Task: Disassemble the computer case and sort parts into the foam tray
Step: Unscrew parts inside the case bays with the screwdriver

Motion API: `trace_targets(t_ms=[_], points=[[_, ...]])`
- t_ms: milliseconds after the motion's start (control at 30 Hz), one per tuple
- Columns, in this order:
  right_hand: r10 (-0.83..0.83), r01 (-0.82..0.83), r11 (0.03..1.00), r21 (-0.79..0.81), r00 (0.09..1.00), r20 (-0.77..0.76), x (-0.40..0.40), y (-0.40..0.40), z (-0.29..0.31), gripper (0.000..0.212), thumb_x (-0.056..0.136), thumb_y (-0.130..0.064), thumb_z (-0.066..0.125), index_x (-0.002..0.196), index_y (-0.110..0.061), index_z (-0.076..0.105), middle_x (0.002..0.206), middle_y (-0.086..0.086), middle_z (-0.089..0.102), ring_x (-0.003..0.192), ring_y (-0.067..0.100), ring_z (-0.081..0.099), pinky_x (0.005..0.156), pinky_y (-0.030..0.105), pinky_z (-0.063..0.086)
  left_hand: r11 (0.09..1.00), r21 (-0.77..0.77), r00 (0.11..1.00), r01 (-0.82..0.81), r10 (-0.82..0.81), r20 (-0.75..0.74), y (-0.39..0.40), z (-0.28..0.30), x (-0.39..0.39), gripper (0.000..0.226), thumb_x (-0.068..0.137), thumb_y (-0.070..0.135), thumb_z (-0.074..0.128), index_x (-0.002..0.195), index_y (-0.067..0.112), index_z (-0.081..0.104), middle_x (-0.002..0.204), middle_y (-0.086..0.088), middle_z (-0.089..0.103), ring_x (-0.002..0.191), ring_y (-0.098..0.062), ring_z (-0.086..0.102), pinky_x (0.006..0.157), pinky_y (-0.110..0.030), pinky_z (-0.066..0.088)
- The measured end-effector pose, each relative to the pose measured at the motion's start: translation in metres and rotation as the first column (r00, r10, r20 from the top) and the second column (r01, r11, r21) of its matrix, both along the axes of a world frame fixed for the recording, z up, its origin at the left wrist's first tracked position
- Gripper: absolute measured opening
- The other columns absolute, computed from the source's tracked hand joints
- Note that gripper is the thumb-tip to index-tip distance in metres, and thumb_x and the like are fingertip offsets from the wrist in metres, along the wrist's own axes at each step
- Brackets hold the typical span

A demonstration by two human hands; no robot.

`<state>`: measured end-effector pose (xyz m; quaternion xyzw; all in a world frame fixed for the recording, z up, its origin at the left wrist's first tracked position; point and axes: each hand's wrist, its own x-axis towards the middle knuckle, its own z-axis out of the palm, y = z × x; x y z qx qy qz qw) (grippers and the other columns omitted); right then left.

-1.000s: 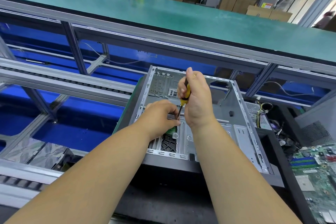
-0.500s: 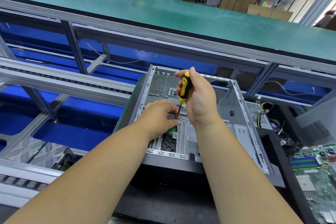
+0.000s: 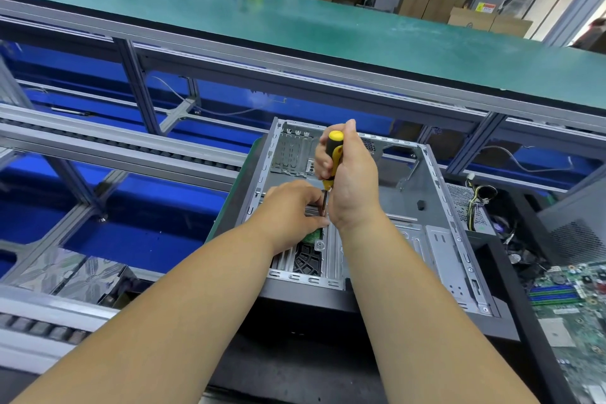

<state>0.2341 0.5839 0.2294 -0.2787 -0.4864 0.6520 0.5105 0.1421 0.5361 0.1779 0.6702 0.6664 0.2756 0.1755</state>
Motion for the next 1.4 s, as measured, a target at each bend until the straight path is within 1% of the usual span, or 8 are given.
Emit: trace_targets(t_ms=[167,333,600,800,933,1133,1233,1400], points=[[-0.006,0.006,1.0,0.027,1.0,0.008,0.012,0.006,-0.001,0.029,0.092,-0.039,0.053,0.076,-0.019,0.039,0.06,-0.002,0.037,0.053,0.013,0.032,0.052,0.024,0.03,1.0,0.014,1.0,0.001,-0.001,-0.006,0.001,-0.002,-0.001,0.021,0.082,0.039,0.074,0.075,0.033,0.055,0.085,0.012,0.051,0.093,-0.014,0.051,0.096,-0.04,0.039],[0.024,-0.026,0.998,0.049,0.998,0.052,0.027,0.008,-0.004,0.028,0.093,-0.042,0.054,0.077,-0.021,0.063,0.074,-0.001,0.059,0.062,0.015,0.052,0.065,0.029,0.045,1.0,0.019,1.0,-0.001,0.001,0.002,0.001,-0.003,-0.001,0.015,0.082,0.04,0.074,0.085,0.028,0.064,0.091,0.011,0.055,0.097,-0.012,0.051,0.098,-0.04,0.038],[0.077,-0.077,0.997,-0.008,0.996,0.039,0.029,0.008,0.001,0.03,0.095,-0.037,0.055,0.088,-0.015,0.074,0.071,-0.003,0.06,0.065,0.014,0.056,0.07,0.028,0.049,1.0,0.004,1.0,-0.013,0.013,-0.003,0.0,0.0,0.001,0.014,0.082,0.039,0.074,0.082,0.03,0.063,0.089,0.011,0.055,0.096,-0.013,0.052,0.097,-0.041,0.039],[0.113,-0.113,0.993,-0.016,0.994,0.005,0.023,0.004,0.002,0.023,0.097,-0.032,0.055,0.091,-0.012,0.064,0.069,-0.002,0.062,0.066,0.012,0.059,0.069,0.027,0.051,1.0,-0.011,1.0,-0.016,0.016,-0.001,-0.001,0.002,0.001,0.012,0.083,0.039,0.073,0.084,0.031,0.064,0.092,0.01,0.056,0.096,-0.014,0.053,0.097,-0.042,0.04],[0.105,-0.105,0.994,-0.022,0.994,-0.007,0.022,0.005,0.003,0.038,0.105,-0.031,0.042,0.087,-0.009,0.066,0.067,-0.001,0.059,0.063,0.013,0.052,0.067,0.029,0.046,1.0,-0.009,0.999,-0.013,0.013,0.04,-0.002,0.002,0.001,0.01,0.082,0.035,0.074,0.084,0.029,0.066,0.092,0.01,0.057,0.096,-0.014,0.055,0.096,-0.042,0.043],[0.086,-0.084,0.995,-0.058,0.996,0.024,0.021,0.006,-0.001,0.055,0.107,-0.047,0.025,0.082,-0.011,0.061,0.057,-0.004,0.043,0.052,0.011,0.039,0.061,0.027,0.035,1.0,-0.013,0.992,-0.025,0.026,0.127,-0.002,0.002,-0.001,0.011,0.078,0.031,0.079,0.085,0.028,0.07,0.095,0.01,0.061,0.096,-0.012,0.057,0.095,-0.04,0.046],[0.109,-0.109,0.993,-0.036,0.994,0.017,0.021,0.006,-0.001,0.044,0.099,-0.054,0.037,0.084,-0.015,0.053,0.057,-0.006,0.04,0.053,0.012,0.036,0.06,0.026,0.034,1.0,-0.009,0.991,-0.023,0.024,0.135,-0.002,0.001,-0.002,0.012,0.077,0.031,0.079,0.084,0.028,0.07,0.093,0.01,0.06,0.095,-0.012,0.058,0.093,-0.038,0.047],[0.074,-0.076,0.997,0.027,0.995,0.073,0.022,0.008,-0.001,0.027,0.097,-0.039,0.047,0.08,-0.019,0.04,0.063,-0.003,0.046,0.056,0.013,0.041,0.064,0.03,0.033,1.0,-0.028,0.992,-0.012,0.015,0.124,-0.002,0.001,-0.002,0.014,0.073,0.025,0.076,0.085,0.027,0.069,0.095,0.009,0.06,0.096,-0.012,0.057,0.093,-0.038,0.046]])
